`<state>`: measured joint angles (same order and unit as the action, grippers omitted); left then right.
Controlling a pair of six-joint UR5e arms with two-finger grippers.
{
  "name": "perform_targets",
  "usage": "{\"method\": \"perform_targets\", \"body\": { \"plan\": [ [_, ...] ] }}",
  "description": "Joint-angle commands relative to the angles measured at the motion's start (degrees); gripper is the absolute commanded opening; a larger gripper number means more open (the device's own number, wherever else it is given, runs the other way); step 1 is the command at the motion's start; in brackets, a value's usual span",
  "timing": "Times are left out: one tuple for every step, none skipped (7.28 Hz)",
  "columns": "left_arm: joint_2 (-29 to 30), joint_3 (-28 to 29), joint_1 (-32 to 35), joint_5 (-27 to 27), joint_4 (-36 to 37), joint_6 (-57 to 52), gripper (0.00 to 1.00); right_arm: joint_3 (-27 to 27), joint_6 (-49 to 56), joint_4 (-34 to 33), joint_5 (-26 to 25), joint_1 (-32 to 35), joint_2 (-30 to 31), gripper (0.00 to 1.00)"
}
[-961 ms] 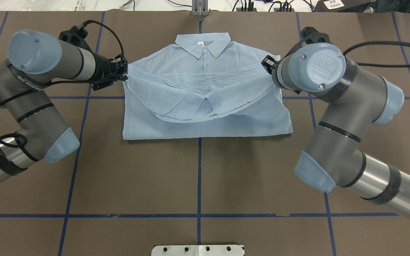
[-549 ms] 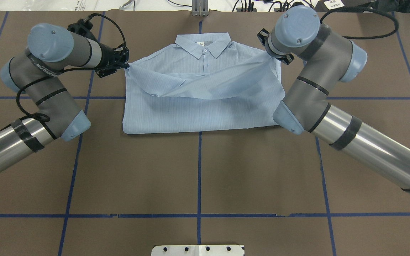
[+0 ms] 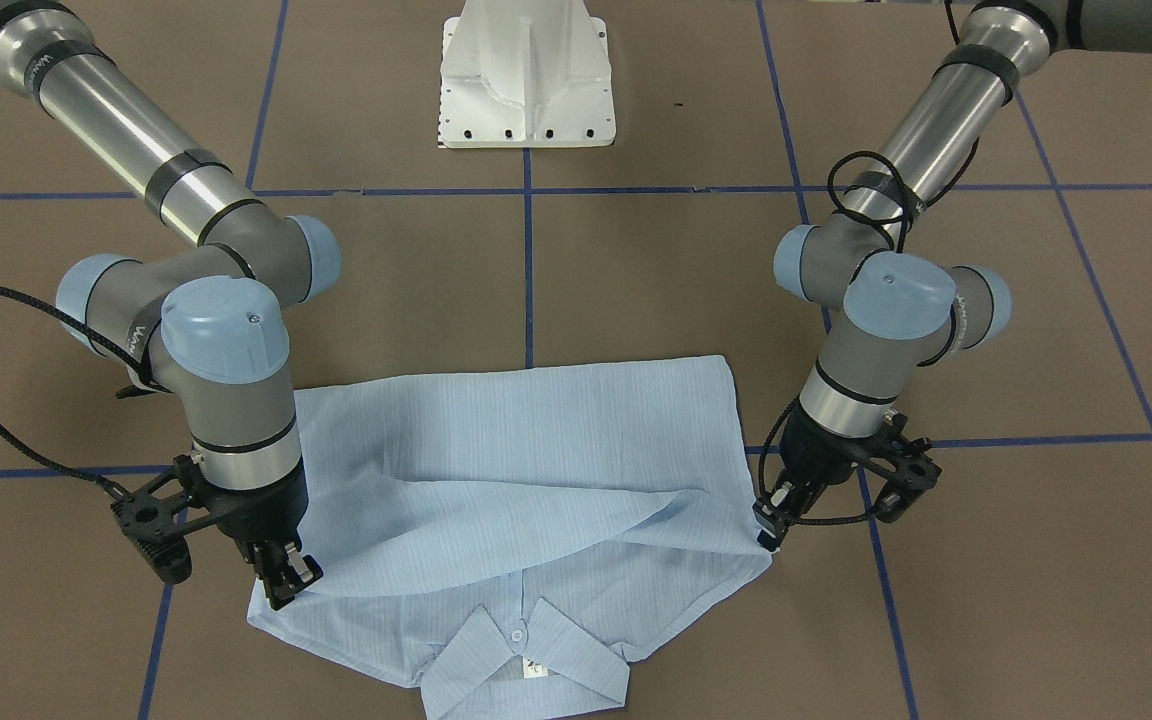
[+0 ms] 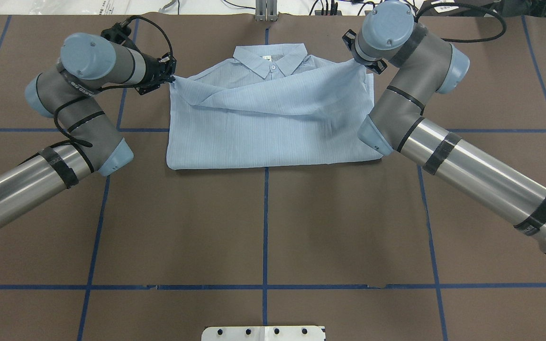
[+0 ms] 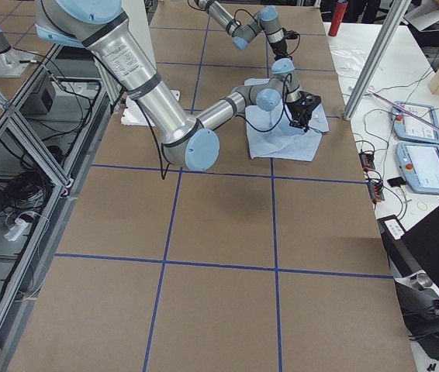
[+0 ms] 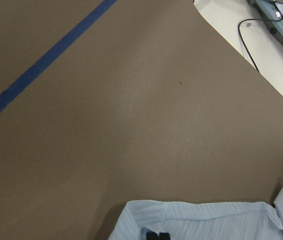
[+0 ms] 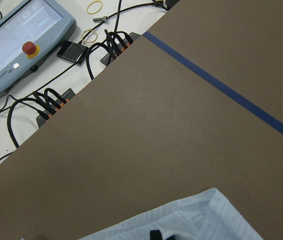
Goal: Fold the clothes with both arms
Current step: 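Lay the hem down near the collar and open both grippers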
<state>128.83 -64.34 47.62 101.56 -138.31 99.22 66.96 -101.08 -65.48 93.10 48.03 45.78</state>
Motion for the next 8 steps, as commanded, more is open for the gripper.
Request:
{"method": "perform_targets", "body": {
  "plan": [
    [1.85, 2.54, -0.07, -0.49, -0.21, -0.08, 0.00, -1.56, 0.44, 0.52, -0.02, 0.22, 0.01, 0.00],
    [3.26, 5.60, -0.07, -1.45, -0.38, -0.42, 0.00, -3.48, 0.44, 1.92, 0.06, 0.57, 0.01, 0.00],
    [3.44, 6.41, -0.25, -1.98, -0.38, -0.60, 0.00, -5.24, 0.27, 5.50, 0.06, 0.49, 0.19, 0.00],
    [3.45, 6.77, -0.25, -1.98, -0.38, -0.69, 0.00, -5.34, 0.18, 5.62, 0.06, 0.48, 0.19, 0.00],
    [3.45, 6.77, -0.25, -1.98, -0.47, -0.69, 0.00, -5.69, 0.18, 5.62, 0.06, 0.48, 0.19, 0.00],
    [3.45, 6.77, -0.34, -1.98, -0.47, -0.69, 0.03, -6.30, 0.18, 5.71, 0.15, 0.48, 0.10, 0.00],
    [3.45, 6.69, -0.25, -1.98, -0.47, -2.17, 0.10, -6.57, 0.18, 5.71, 0.15, 0.48, 0.19, 0.00],
    [3.36, 6.69, -0.16, -1.98, -0.99, -3.40, 0.14, -6.57, 0.18, 5.80, 0.15, 0.40, 0.10, 0.00]
  ]
}}
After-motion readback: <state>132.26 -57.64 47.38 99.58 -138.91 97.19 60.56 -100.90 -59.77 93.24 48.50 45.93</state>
